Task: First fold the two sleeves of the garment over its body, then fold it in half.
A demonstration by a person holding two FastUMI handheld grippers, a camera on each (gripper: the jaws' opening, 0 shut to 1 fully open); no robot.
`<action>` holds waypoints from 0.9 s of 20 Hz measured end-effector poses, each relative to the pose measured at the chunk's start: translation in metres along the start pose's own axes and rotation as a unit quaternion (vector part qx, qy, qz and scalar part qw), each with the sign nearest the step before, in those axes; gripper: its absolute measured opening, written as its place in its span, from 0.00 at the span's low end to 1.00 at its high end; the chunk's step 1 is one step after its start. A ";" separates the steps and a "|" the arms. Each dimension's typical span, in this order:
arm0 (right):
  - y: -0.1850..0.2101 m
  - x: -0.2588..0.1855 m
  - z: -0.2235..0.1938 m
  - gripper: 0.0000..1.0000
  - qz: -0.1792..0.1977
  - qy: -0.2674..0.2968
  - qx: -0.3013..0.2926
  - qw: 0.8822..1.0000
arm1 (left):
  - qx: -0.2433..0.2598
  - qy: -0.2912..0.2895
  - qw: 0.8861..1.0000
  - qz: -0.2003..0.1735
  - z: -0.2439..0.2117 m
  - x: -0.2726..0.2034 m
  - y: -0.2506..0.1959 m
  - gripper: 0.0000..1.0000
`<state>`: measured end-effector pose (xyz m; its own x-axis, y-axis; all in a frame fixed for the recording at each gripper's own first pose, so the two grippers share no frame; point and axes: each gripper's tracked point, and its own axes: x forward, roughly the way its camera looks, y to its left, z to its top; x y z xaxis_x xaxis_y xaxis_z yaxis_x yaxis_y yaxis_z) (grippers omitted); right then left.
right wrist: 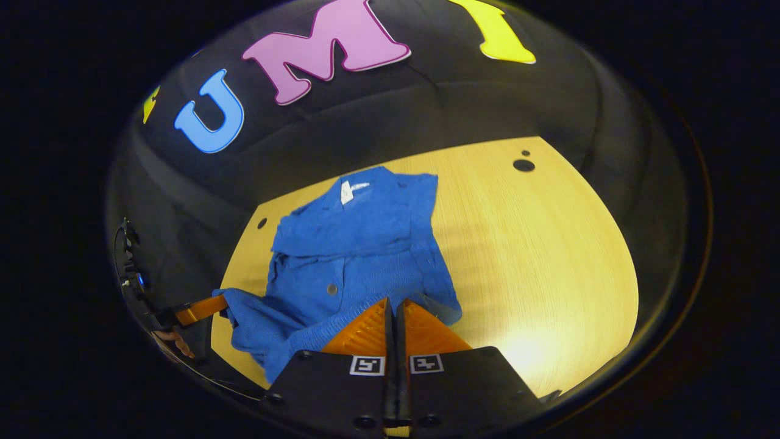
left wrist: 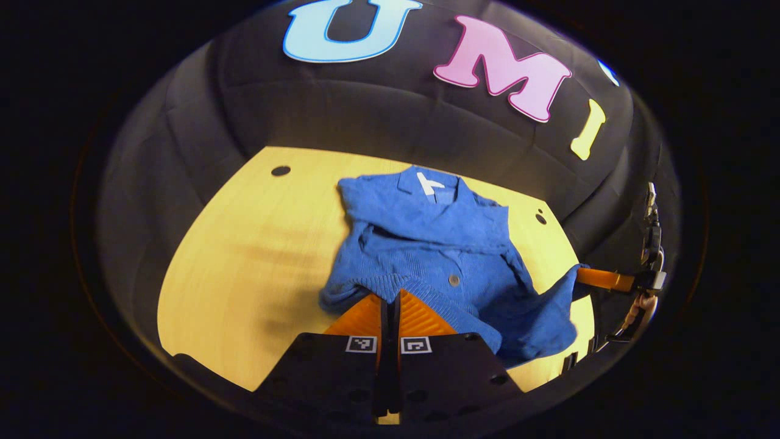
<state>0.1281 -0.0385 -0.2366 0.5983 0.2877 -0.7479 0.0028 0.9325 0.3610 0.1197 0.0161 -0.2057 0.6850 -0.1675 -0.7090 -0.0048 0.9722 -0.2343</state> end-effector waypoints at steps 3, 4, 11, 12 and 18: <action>0.006 0.027 0.046 0.01 0.006 -0.019 -0.006 1.000 | 0.020 -0.024 1.000 0.005 0.048 0.024 0.001 0.00; 0.006 0.038 0.060 0.01 0.006 -0.023 -0.003 1.000 | 0.022 -0.031 0.999 0.008 0.061 0.034 0.002 0.00; -0.005 0.136 0.180 0.00 0.003 -0.069 -0.013 0.998 | 0.030 -0.086 0.995 0.036 0.159 0.132 0.026 0.00; -0.007 0.150 0.190 0.00 0.001 -0.074 -0.015 0.997 | 0.033 -0.118 0.992 0.038 0.179 0.148 0.029 0.00; -0.032 0.236 0.210 0.01 -0.027 -0.086 0.021 0.996 | 0.098 -0.150 0.982 0.054 0.214 0.246 0.041 0.00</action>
<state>0.4379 -0.0464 -0.3074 0.7251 0.1923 -0.6612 0.0694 0.9349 0.3480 0.4438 0.0497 -0.2477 0.8722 -0.0343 -0.4880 0.0313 0.9994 -0.0143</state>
